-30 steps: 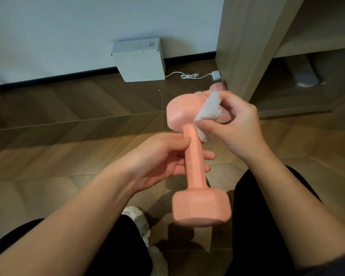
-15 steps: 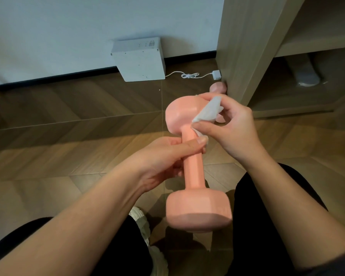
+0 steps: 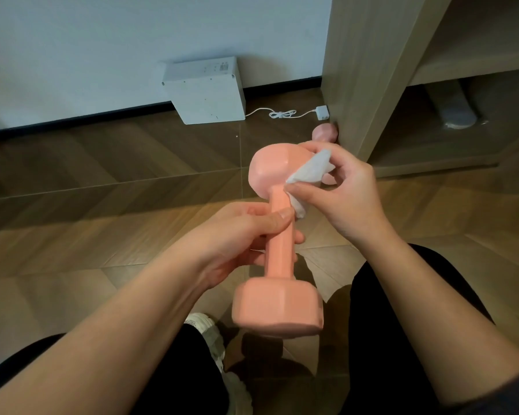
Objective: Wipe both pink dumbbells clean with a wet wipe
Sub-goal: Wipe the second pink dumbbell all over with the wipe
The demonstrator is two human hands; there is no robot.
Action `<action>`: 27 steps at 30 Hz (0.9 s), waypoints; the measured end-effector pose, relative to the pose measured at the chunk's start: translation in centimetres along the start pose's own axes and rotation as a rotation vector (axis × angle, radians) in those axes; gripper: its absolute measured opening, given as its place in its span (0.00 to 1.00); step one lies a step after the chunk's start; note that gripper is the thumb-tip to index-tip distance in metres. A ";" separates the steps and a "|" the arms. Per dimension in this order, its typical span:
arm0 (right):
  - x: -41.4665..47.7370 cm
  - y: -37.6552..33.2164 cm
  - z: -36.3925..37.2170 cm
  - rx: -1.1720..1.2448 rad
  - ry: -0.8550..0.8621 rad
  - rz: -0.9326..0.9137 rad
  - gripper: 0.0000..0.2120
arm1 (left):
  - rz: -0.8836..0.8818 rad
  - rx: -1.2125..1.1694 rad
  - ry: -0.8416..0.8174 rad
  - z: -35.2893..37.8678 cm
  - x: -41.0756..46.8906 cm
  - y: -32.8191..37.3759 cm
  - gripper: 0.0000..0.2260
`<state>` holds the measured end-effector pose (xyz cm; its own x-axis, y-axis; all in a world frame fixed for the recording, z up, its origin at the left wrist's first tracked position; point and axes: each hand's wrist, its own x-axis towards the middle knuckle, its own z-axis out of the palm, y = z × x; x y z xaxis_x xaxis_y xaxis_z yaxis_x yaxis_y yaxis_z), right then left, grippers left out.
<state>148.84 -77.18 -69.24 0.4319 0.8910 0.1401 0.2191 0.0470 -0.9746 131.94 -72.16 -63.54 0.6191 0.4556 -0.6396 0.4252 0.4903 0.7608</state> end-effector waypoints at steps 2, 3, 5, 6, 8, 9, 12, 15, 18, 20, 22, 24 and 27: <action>0.0 0.0 0.3 0.004 -0.021 0.001 0.24 | -0.010 0.058 0.027 0.0 0.2 -0.2 0.08; -0.1 -0.1 0.4 -0.004 -0.031 -0.003 0.24 | -0.020 0.068 0.039 0.0 0.2 -0.3 0.09; -0.1 0.0 0.6 -0.030 -0.044 -0.015 0.25 | -0.036 0.078 0.076 0.0 0.3 -0.5 0.12; -0.2 0.0 0.7 -0.046 -0.049 -0.017 0.25 | -0.041 0.090 0.097 0.0 0.4 -0.6 0.14; -0.2 0.0 0.8 -0.074 -0.056 -0.022 0.26 | -0.054 0.122 0.137 0.1 0.4 -0.7 0.16; -0.2 0.0 0.9 -0.085 -0.057 -0.027 0.26 | -0.053 0.136 0.151 0.1 0.4 -0.8 0.15; -0.2 -0.3 1.3 -0.113 -0.058 -0.045 0.25 | -0.015 0.195 0.172 0.1 0.4 -1.0 0.09; -0.3 -0.6 1.3 -0.122 -0.052 -0.059 0.26 | 0.014 0.255 0.156 0.2 0.4 -1.2 0.07; -0.5 -1.0 1.2 -0.150 -0.039 -0.093 0.27 | 0.001 0.084 0.096 0.1 0.2 -1.0 0.10; -0.5 -1.1 1.0 -0.171 -0.022 -0.118 0.26 | 0.006 0.026 0.051 -0.2 0.2 -0.8 0.13; -0.4 -1.1 0.8 -0.186 0.000 -0.121 0.25 | 0.014 0.031 0.014 -0.5 0.1 -0.7 0.13; -0.4 -0.9 0.7 -0.209 0.012 -0.101 0.26 | 0.021 0.049 0.010 -0.7 0.0 -0.6 0.12; -0.4 -0.6 0.7 -0.225 0.010 -0.078 0.26 | 0.008 0.086 0.061 -0.7 0.2 -0.9 0.09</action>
<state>147.90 -77.20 -68.81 0.4143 0.8840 0.2165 0.4415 0.0128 -0.8972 131.20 -72.00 -64.40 0.5829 0.5048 -0.6367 0.4769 0.4218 0.7711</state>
